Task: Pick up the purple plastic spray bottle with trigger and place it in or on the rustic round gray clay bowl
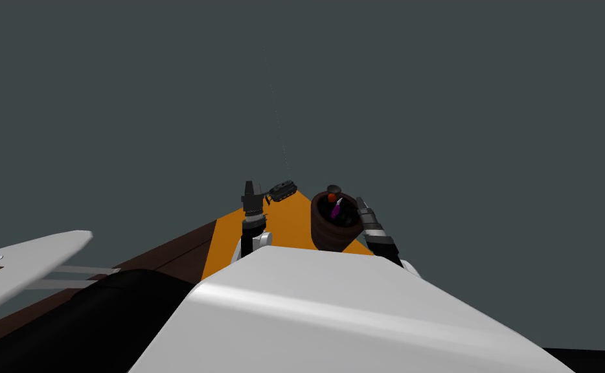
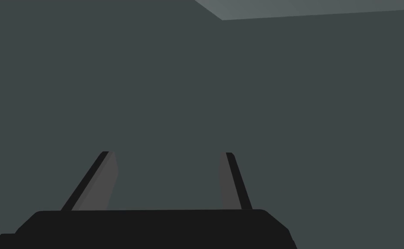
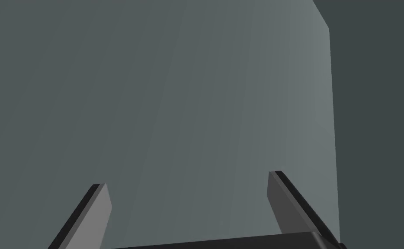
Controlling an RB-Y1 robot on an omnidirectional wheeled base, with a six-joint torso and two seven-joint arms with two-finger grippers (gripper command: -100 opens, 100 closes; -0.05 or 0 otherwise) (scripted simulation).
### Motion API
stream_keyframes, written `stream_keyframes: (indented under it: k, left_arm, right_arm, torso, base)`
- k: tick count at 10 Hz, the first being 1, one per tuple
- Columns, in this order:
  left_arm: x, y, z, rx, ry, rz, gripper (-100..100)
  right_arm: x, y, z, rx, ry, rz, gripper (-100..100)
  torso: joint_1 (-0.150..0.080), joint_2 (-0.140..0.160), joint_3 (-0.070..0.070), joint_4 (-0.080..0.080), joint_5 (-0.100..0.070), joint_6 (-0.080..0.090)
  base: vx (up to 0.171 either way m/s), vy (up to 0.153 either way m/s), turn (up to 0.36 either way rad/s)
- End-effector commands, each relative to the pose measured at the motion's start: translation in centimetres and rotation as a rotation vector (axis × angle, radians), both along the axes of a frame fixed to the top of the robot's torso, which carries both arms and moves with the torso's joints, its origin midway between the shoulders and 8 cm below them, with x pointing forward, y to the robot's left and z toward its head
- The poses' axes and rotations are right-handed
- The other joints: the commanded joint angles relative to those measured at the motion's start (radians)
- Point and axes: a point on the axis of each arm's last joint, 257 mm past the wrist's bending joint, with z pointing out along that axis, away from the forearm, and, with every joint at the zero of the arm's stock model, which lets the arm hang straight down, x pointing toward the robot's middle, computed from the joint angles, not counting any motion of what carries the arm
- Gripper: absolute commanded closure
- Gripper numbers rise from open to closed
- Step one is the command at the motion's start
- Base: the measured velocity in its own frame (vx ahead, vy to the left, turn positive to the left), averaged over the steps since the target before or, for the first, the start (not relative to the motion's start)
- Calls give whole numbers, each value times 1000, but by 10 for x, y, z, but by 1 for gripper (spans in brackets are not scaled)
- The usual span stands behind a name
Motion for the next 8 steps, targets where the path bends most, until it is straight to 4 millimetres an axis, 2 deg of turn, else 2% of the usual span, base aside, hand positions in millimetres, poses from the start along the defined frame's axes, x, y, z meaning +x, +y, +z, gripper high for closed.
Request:
stream_keyframes:
  k: [1,3,4,6,8]
  left_arm:
    - [0,0,0,0,0,0,0]
    - [0,0,0,0,0,0,0]
    - [0,0,0,0,0,0,0]
    - [0,0,0,0,0,0,0]
    - [0,0,0,0,0,0,0]
  right_arm:
    - [0,0,0,0,0,0,-100]
    - [0,0,0,0,0,0,-100]
    - [-1,-15,-10,-18,13,-27,-100]
    - [-1,-27,-18,-35,26,-50,-100]
    - [-2,-42,-29,-57,43,-80,-100]
  torso:
    - [0,0,0,0,0,0]
    - [0,0,0,0,0,0]
    - [0,0,0,0,0,0]
    - [12,-4,-2,-1,2,0]
    - [12,-4,-2,-1,3,0]
  base:
    - [5,7,-19]
    - [0,0,0]
    - [59,116,-213]
    - [63,200,-168]
    - [46,176,-92]
